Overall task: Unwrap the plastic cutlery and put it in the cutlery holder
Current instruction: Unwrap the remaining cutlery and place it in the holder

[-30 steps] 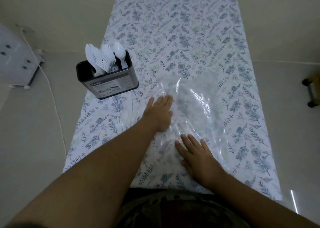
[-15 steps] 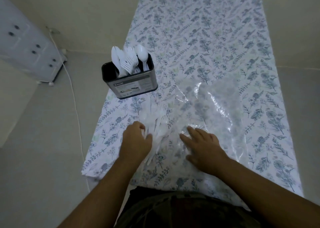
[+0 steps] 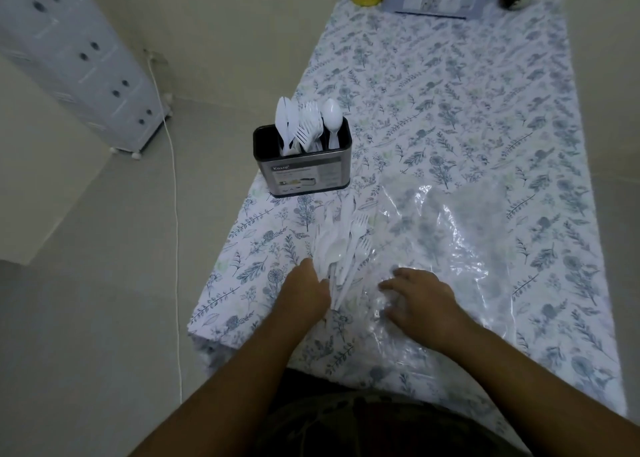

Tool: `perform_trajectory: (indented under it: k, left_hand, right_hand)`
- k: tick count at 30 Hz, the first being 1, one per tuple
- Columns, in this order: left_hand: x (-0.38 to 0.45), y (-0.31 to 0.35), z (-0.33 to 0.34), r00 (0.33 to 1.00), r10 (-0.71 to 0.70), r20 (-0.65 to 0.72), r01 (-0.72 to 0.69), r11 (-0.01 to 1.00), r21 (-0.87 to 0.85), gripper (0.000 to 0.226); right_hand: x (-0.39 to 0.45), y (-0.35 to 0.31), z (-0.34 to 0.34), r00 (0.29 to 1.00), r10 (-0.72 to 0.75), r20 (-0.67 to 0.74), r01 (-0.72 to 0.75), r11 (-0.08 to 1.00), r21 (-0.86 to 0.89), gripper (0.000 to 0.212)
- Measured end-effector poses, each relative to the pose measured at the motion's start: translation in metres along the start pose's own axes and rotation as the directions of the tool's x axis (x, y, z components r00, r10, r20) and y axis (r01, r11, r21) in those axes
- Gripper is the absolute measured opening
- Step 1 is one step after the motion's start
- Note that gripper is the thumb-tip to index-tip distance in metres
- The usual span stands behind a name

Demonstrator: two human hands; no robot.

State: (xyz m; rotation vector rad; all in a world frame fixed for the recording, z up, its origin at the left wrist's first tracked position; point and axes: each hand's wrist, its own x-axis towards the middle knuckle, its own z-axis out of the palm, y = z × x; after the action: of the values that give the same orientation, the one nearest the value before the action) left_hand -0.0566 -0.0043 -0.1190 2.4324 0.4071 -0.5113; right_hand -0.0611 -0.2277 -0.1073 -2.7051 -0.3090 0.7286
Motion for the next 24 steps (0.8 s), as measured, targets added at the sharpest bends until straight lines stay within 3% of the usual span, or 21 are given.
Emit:
perform_trajectory:
  k: [3, 8, 13, 16, 19, 24]
  left_hand:
    - [-0.003, -0.007, -0.005, 0.997, -0.051, 0.057, 0.053, 0.998, -0.036, 0.037]
    - [-0.006, -0.024, -0.010, 0.989, -0.024, -0.146, 0.037, 0.996, 0.085, 0.047]
    - [-0.005, -0.024, -0.013, 0.983, -0.004, -0.183, 0.018, 0.997, 0.070, 0.063]
    - [-0.004, -0.017, -0.016, 0.942, 0.153, -0.299, -0.085, 0.970, 0.227, 0.052]
    - [0.003, 0.009, -0.015, 0.932, 0.242, -0.269, -0.199, 0.964, 0.176, 0.022]
    - [0.038, 0.048, -0.005, 0.955, 0.203, -0.218, -0.160, 0.967, 0.199, 0.028]
  right_hand:
    - [-0.001, -0.006, -0.002, 0.999, 0.028, -0.036, -0.026, 0.999, 0.048, 0.044]
    - [-0.002, -0.009, -0.002, 0.998, 0.046, -0.049, -0.041, 0.995, 0.086, 0.041]
    - [-0.002, -0.011, -0.002, 0.997, 0.036, -0.071, -0.027, 0.992, 0.122, 0.039]
    - [-0.003, -0.011, -0.004, 0.996, 0.045, -0.075, -0.035, 0.991, 0.128, 0.038]
    - [-0.005, -0.012, -0.005, 0.996, 0.054, -0.077, -0.043, 0.989, 0.145, 0.037]
    - [-0.011, -0.016, -0.006, 0.994, 0.051, -0.101, -0.031, 0.982, 0.187, 0.034]
